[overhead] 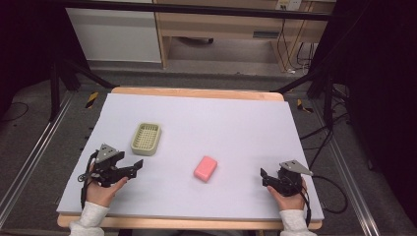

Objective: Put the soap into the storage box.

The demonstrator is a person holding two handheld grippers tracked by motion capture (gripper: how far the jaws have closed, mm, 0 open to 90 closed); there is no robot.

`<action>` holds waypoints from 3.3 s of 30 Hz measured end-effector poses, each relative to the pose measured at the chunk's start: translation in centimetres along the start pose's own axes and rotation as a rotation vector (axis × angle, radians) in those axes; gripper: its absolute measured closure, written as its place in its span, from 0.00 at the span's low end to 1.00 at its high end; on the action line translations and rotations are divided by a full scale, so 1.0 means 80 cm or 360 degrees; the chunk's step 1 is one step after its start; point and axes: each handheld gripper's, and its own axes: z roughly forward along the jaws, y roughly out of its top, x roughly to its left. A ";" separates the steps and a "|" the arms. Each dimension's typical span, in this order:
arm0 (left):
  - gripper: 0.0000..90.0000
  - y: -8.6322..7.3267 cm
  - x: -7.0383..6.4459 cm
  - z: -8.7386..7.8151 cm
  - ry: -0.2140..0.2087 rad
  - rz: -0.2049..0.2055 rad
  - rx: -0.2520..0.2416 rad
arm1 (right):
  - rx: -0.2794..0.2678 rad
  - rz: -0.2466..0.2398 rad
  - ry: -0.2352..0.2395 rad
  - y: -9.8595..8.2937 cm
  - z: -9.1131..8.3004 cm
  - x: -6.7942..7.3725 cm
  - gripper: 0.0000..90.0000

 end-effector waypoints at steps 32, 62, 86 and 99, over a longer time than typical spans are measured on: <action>0.23 0.038 -0.054 0.025 -0.0148 0.0136 0.0053 | -0.0021 -0.0015 -0.0017 0.001 -0.002 0.001 0.21; 0.22 0.056 -0.104 0.052 -0.0257 0.0230 0.0130 | -0.0015 -0.0027 -0.0019 0.001 -0.001 0.002 0.21; 0.21 0.066 -0.137 0.079 -0.0304 0.0286 0.0203 | -0.0006 -0.0023 -0.0008 0.002 0.000 0.003 0.21; 0.21 0.070 -0.154 0.090 -0.0327 0.0334 0.0243 | -0.0006 -0.0022 -0.0004 0.002 0.001 0.002 0.21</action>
